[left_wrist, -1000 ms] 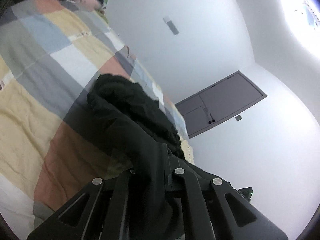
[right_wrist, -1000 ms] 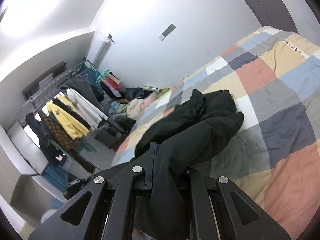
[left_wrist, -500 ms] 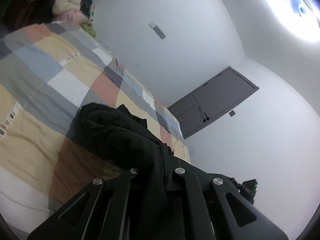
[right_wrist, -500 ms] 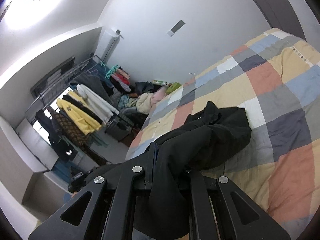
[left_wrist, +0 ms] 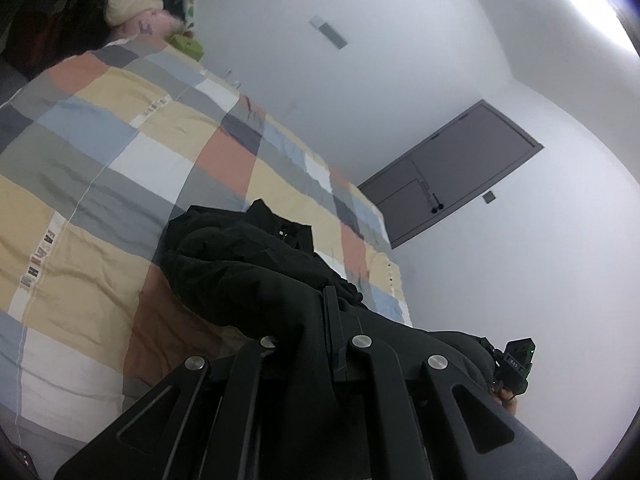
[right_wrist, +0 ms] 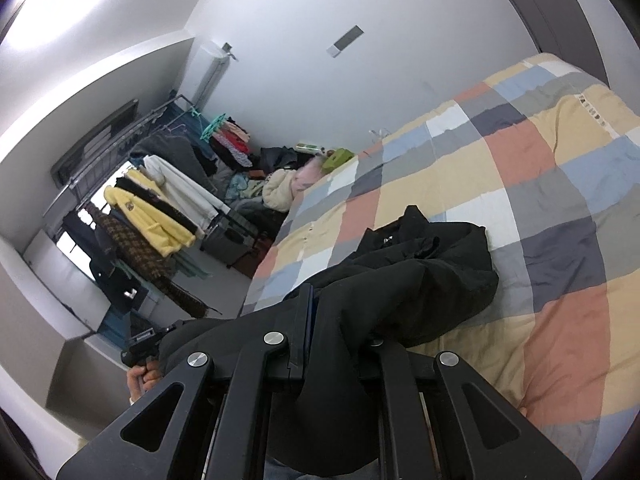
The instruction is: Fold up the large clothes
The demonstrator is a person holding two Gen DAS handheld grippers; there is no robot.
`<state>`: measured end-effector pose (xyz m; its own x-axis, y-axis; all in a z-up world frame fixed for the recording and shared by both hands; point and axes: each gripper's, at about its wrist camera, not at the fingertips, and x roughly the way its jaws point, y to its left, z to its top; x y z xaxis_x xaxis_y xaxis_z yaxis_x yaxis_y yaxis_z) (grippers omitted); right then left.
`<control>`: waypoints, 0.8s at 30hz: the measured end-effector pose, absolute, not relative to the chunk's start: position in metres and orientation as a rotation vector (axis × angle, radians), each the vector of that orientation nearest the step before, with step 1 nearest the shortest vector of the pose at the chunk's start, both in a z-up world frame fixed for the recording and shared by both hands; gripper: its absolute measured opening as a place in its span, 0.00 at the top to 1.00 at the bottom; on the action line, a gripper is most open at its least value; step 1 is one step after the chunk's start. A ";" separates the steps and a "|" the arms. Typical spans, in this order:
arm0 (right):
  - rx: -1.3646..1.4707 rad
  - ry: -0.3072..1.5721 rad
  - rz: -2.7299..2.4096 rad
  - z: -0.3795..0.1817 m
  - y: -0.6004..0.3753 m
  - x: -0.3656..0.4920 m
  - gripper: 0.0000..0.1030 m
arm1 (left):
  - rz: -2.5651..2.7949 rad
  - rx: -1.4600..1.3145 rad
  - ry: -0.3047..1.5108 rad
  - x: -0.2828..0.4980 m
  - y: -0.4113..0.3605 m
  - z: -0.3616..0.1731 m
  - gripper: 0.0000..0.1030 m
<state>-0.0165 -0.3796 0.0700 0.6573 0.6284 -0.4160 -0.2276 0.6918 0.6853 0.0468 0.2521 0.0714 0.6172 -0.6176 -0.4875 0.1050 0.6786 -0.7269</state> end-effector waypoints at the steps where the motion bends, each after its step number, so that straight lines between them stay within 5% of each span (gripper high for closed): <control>1: 0.644 0.698 0.522 0.071 -0.381 -0.010 0.92 | -0.453 -0.711 0.813 0.053 0.251 0.072 0.95; 11: 0.785 0.760 0.448 0.053 -0.401 0.099 0.92 | -0.334 -0.787 0.958 0.181 0.248 0.065 0.92; 24: 0.933 0.937 0.246 -0.023 -0.416 0.250 0.92 | -0.073 -0.875 1.191 0.365 0.237 -0.011 0.90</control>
<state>0.2503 -0.4164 -0.0230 0.5974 0.5532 -0.5806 0.1968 0.6007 0.7748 0.3653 0.2366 -0.0109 0.4093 -0.4819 -0.7748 -0.3834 0.6798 -0.6253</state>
